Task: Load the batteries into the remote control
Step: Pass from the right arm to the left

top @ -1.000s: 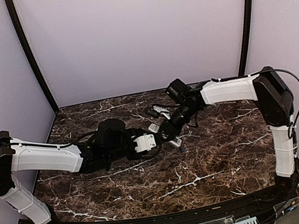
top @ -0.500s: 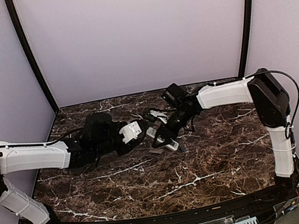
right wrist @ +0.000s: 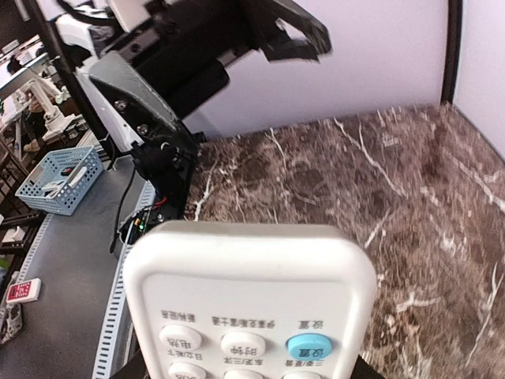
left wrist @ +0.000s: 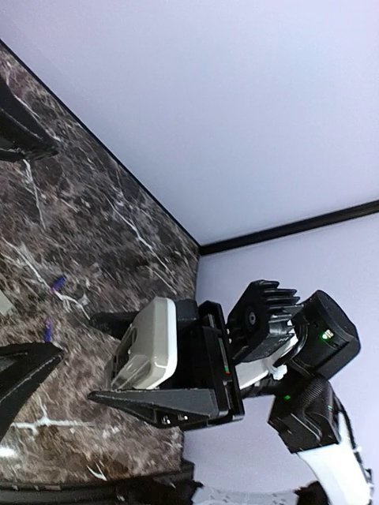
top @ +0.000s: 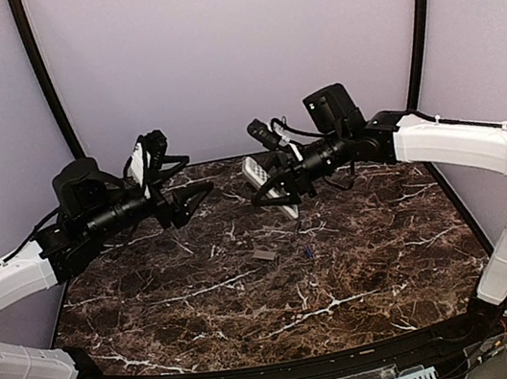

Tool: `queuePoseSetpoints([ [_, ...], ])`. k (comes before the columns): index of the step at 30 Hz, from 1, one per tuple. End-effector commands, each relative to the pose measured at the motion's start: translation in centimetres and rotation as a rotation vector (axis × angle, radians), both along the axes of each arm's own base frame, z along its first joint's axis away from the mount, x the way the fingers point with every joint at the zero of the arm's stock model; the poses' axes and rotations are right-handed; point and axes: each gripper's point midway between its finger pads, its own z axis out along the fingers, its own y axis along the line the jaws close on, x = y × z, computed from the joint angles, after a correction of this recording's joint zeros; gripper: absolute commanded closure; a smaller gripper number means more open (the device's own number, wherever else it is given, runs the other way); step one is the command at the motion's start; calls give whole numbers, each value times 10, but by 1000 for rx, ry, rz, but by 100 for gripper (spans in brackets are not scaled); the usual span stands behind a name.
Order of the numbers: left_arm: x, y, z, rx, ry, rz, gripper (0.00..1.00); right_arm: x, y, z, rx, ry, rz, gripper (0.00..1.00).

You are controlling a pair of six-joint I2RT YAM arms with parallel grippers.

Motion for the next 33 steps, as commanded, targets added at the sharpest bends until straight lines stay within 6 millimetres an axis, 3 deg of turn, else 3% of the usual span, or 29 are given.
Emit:
queuePoseSetpoints([
  [1, -46, -13, 54, -217, 84, -261, 20, -37, 10, 43, 152, -145, 133, 100],
  [5, -68, -20, 90, -317, 106, -407, 19, -54, 15, 74, 230, -241, 151, 100],
  [8, -86, -28, 105, -323, 61, -469, 18, -60, 16, 90, 278, -280, 154, 100],
  [13, -110, -53, 102, -231, -17, -505, 18, -62, 19, 100, 302, -306, 141, 100],
  [21, -91, -59, 104, -230, -7, -415, 28, -72, 22, 111, 341, -330, 156, 100],
  [28, -84, -67, 97, -218, 7, -403, 27, -78, 23, 114, 349, -338, 174, 100],
  [33, -84, -72, 98, -226, 12, -413, 43, -77, 24, 112, 345, -340, 172, 100],
])
